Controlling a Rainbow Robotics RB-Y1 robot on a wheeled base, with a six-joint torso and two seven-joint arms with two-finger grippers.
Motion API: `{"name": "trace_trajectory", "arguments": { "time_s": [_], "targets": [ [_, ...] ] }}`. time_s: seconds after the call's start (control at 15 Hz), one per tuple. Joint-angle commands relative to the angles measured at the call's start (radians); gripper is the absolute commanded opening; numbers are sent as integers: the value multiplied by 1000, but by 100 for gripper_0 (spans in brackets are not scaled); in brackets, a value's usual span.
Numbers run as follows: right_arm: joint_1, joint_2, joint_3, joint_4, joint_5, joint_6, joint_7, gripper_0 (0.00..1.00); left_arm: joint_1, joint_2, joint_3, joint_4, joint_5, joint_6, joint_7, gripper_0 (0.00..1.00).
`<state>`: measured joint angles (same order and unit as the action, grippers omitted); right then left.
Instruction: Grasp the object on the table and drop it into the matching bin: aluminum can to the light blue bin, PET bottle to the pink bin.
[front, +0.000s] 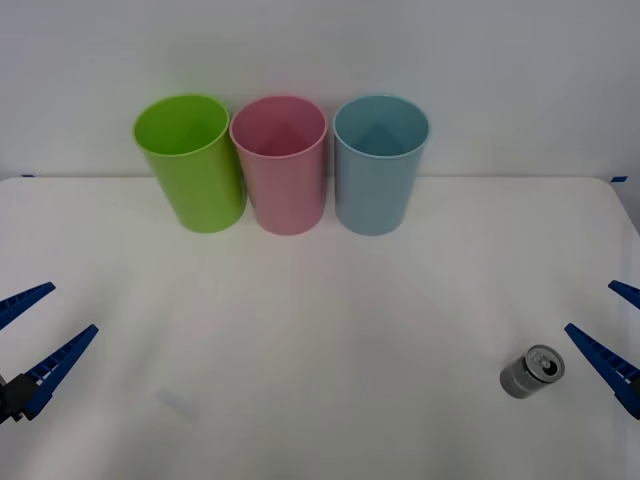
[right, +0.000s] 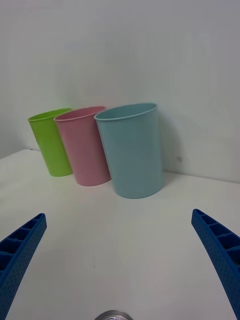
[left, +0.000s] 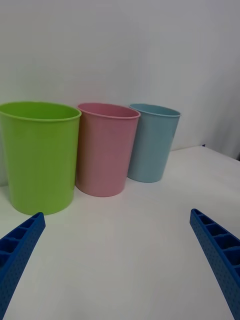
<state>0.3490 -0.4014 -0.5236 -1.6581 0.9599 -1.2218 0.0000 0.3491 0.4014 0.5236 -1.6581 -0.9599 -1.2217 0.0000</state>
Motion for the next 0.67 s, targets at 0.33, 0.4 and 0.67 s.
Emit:
{"name": "trace_trajectory", "arguments": {
  "time_s": [0.33, 0.4, 0.67],
  "targets": [
    [15, 18, 14, -32, 16, 34, -6, 100, 0, 0, 0, 0, 0, 0, 0, 100],
    [24, 13, 13, -32, 16, 36, -2, 100, 0, 0, 0, 0, 0, 0, 0, 100],
    [84, -27, 17, -32, -7, 36, 9, 100, 0, 0, 0, 0, 0, 0, 0, 100]
  ]
}}
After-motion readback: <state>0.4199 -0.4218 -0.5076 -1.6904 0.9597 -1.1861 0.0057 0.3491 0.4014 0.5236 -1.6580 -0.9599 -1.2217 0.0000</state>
